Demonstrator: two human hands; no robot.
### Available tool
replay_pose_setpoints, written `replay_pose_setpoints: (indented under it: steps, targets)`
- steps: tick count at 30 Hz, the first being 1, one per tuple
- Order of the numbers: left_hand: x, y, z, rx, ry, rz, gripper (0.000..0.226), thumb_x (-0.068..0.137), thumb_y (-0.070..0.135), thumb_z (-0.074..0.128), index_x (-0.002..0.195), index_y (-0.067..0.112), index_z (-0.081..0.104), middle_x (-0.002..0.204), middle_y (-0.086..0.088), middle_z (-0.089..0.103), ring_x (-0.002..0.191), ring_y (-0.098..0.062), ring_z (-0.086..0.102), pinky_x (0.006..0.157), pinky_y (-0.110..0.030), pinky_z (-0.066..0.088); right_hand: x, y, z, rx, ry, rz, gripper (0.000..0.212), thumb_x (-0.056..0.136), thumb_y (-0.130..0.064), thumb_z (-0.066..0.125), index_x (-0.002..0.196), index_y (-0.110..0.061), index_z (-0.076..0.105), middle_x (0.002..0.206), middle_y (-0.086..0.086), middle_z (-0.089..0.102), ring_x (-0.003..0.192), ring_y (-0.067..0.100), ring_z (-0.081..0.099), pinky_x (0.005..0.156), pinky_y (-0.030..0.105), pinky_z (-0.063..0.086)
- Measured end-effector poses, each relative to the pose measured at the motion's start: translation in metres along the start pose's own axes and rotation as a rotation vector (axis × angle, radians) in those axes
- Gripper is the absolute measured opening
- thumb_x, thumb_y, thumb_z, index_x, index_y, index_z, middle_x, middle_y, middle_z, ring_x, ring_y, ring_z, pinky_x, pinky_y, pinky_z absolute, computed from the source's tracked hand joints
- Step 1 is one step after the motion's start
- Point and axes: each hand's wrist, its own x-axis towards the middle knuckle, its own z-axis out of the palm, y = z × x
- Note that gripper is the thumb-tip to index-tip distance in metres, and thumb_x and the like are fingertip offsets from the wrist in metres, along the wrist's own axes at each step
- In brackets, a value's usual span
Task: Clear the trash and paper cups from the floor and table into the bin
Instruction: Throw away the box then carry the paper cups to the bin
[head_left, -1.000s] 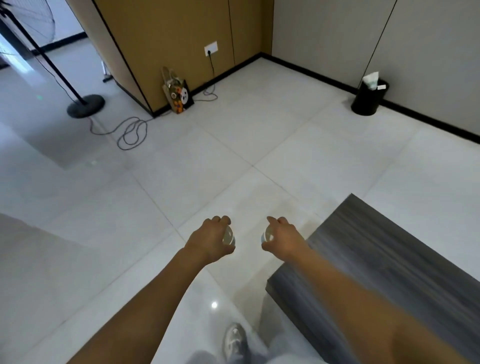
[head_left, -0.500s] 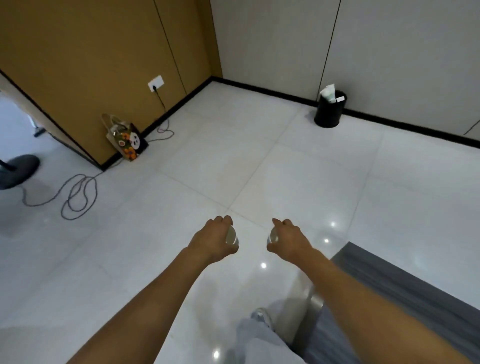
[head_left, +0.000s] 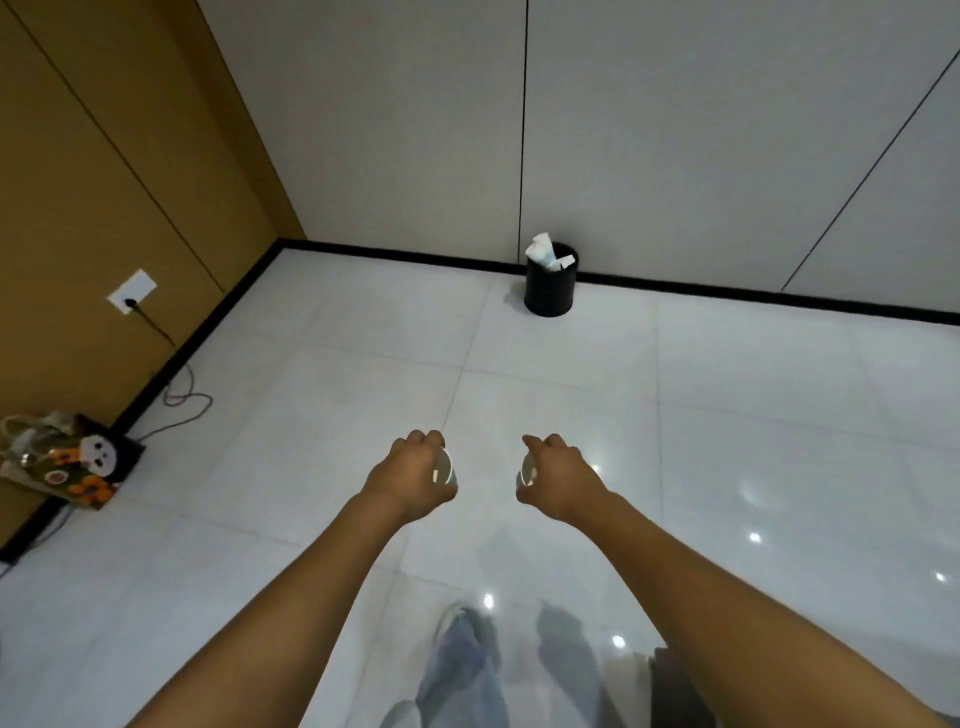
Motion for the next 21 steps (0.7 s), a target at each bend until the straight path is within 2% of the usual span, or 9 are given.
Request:
replay_pose_setpoints:
  steps: [8,13,15,21]
  targets:
    - [0.196,0.001,-0.100,0.047,-0.028,0.090,0.052,0.081,0.033,0.065,0.126,0.017,0.044,0.126,-0.004,0.046,0.118,-0.025,0.042,0.089,-0.037,0.046,0.162,-0.044,-0.093,0.089,0.083,0.070,0.075,0.083,-0.031,0.065,0.147,-0.020,0.028,0.137,0.007,0.039,0.123,0.031,0.041,0.095,0.039,0.047]
    - [0.310,0.030,-0.127,0.079,-0.072,0.152,0.052,0.083,0.035,0.062,0.127,0.016,0.042,0.127,-0.004,0.045,0.119,-0.024,0.041,0.091,-0.039,0.047,0.251,-0.013,-0.145,0.109,0.077,0.149,0.070,0.083,-0.029,0.065,0.144,-0.018,0.033,0.132,0.007,0.041,0.122,0.030,0.043,0.094,0.037,0.047]
    - [0.359,0.043,-0.134,0.091,-0.073,0.170,0.052,0.084,0.035,0.061,0.128,0.016,0.041,0.128,-0.004,0.044,0.119,-0.024,0.041,0.092,-0.039,0.047,0.294,0.003,-0.172,0.083,0.070,0.156,0.073,0.083,-0.029,0.065,0.146,-0.019,0.030,0.133,0.007,0.041,0.122,0.031,0.043,0.096,0.036,0.046]
    - [0.522,0.094,-0.175,0.047,-0.018,0.123,0.054,0.085,0.034,0.062,0.131,0.015,0.040,0.130,-0.006,0.044,0.120,-0.026,0.041,0.093,-0.039,0.046,0.437,0.046,-0.272,0.043,0.087,0.115,0.077,0.082,-0.029,0.067,0.148,-0.019,0.028,0.136,0.007,0.040,0.124,0.030,0.042,0.098,0.037,0.045]
